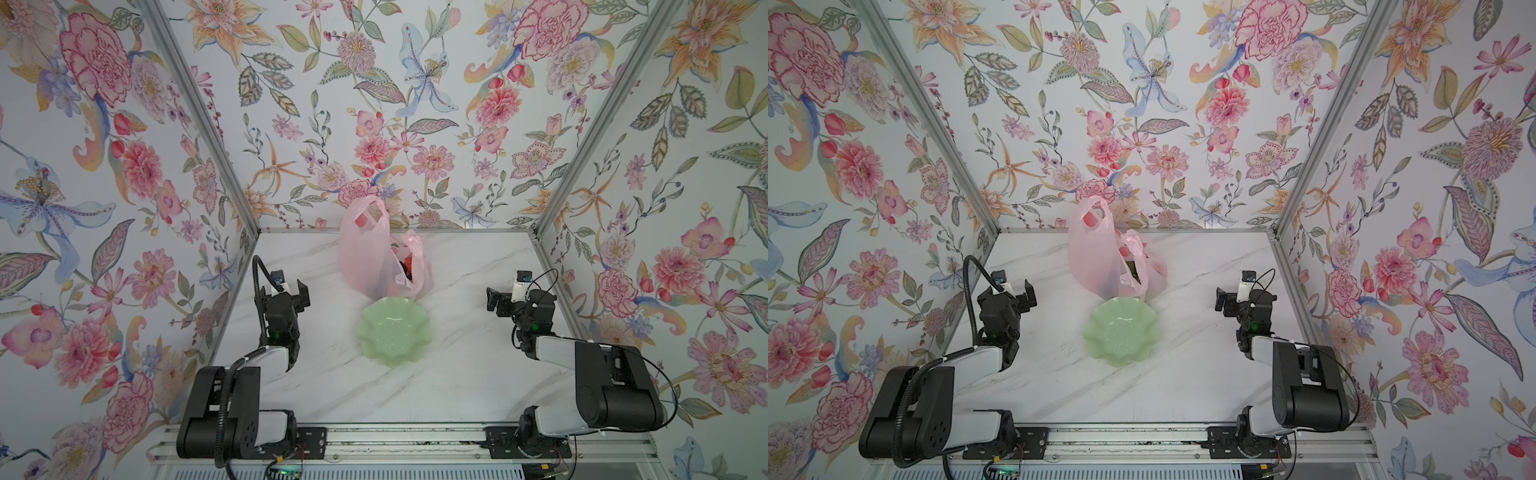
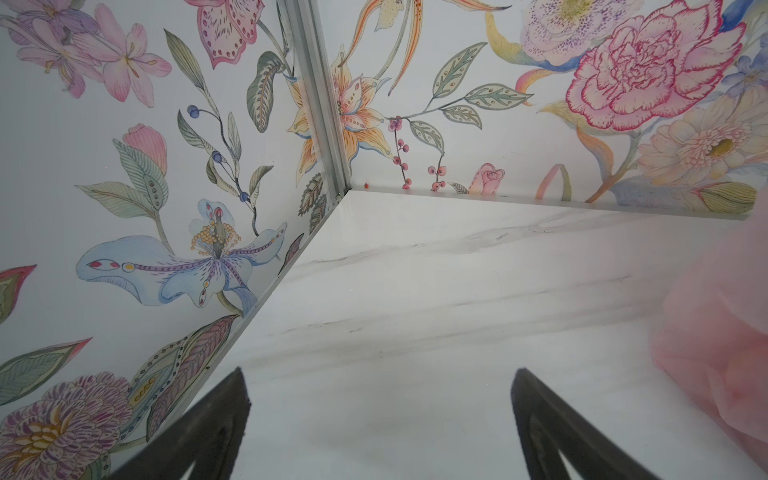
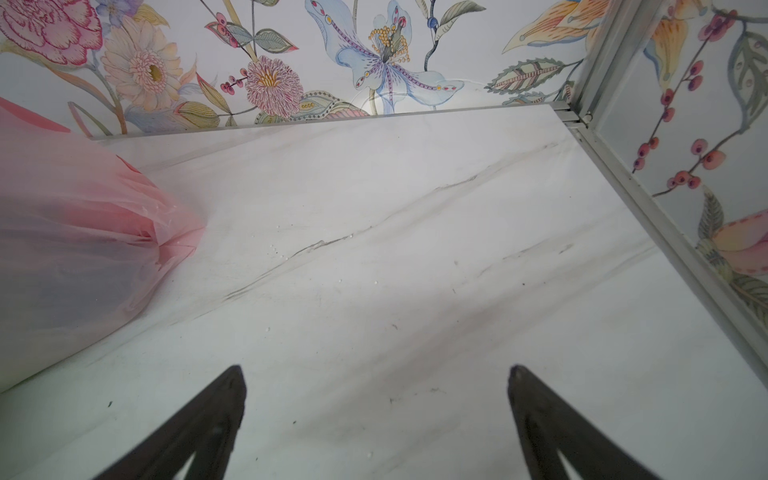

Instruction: Place the fruits into the plastic bag

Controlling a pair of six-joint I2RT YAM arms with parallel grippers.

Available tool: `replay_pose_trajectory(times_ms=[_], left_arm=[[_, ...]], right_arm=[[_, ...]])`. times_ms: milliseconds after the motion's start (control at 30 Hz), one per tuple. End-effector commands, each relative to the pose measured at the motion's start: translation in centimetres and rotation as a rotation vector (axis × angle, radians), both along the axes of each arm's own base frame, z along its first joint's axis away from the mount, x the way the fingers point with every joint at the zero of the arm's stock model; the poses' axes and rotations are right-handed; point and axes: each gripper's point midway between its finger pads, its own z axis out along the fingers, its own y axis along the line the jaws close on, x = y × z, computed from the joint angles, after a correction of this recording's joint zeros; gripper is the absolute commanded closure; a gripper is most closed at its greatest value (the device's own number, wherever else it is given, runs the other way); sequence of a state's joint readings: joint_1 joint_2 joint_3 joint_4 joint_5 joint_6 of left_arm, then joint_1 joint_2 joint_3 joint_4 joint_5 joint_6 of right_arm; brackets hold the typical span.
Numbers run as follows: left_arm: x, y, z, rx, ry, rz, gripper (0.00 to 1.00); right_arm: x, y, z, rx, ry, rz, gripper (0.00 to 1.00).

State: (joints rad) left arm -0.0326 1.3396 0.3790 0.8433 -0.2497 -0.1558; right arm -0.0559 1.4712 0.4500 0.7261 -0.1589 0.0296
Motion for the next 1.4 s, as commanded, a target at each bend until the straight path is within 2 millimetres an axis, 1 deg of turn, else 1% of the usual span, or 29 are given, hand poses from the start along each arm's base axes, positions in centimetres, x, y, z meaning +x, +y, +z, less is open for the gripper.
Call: replay_pose_trajectory(times_ms=[0, 133, 300, 400, 533, 667, 767, 800, 1033, 1133, 1233, 1367], left_arm=[[0.1, -0.6, 0.1, 0.031, -0.023, -0.056, 0.01], [0.3, -1.9, 0.4, 0.061, -0.045, -0.141, 0.01], [0.2, -2.9, 0.4, 0.082, -0.071, -0.209, 0.01], [-0.1, -3.5, 0.0, 0.085, -0.083, -0.255, 0.01], [-0.9, -3.9, -0.4, 0.077, -0.114, -0.293, 0.01], [-1.2, -3.7, -0.6, 0.068, -0.142, -0.304, 0.01], [-1.2, -3.9, -1.4, 0.072, -0.140, -0.320, 0.01], [-1.2, -3.8, -1.2, 0.073, -0.159, -0.317, 0.01], [-1.0, -3.7, -1.3, 0.073, -0.151, -0.310, 0.01], [-1.0, -3.7, -1.3, 0.079, -0.150, -0.300, 0.01], [-1.2, -3.6, -0.8, 0.078, -0.176, -0.291, 0.01], [-1.2, -3.6, -0.9, 0.077, -0.170, -0.288, 0.01]], right_arm=[[0.2, 0.3, 0.3, -0.004, -0.012, 0.029, 0.01], [0.1, 0.6, 0.3, -0.003, -0.012, 0.047, 0.01], [0.1, 1.0, 0.3, -0.001, -0.013, 0.069, 0.01], [0.0, 1.2, 0.3, -0.001, -0.014, 0.086, 0.01], [-0.1, 1.6, 0.4, 0.000, -0.017, 0.110, 0.01], [-0.1, 2.2, 0.5, -0.002, -0.022, 0.150, 0.01], [-0.2, 2.6, 0.5, -0.009, -0.026, 0.166, 0.01], [-0.3, 2.6, 0.6, -0.012, -0.029, 0.168, 0.01], [-0.8, 2.8, 1.0, -0.019, -0.058, 0.175, 0.01], [-1.3, 2.8, 1.5, -0.032, -0.100, 0.175, 0.01], [-2.2, 2.6, 2.1, -0.045, -0.164, 0.165, 0.01], [-3.1, 2.0, 2.8, -0.042, -0.223, 0.132, 0.01]])
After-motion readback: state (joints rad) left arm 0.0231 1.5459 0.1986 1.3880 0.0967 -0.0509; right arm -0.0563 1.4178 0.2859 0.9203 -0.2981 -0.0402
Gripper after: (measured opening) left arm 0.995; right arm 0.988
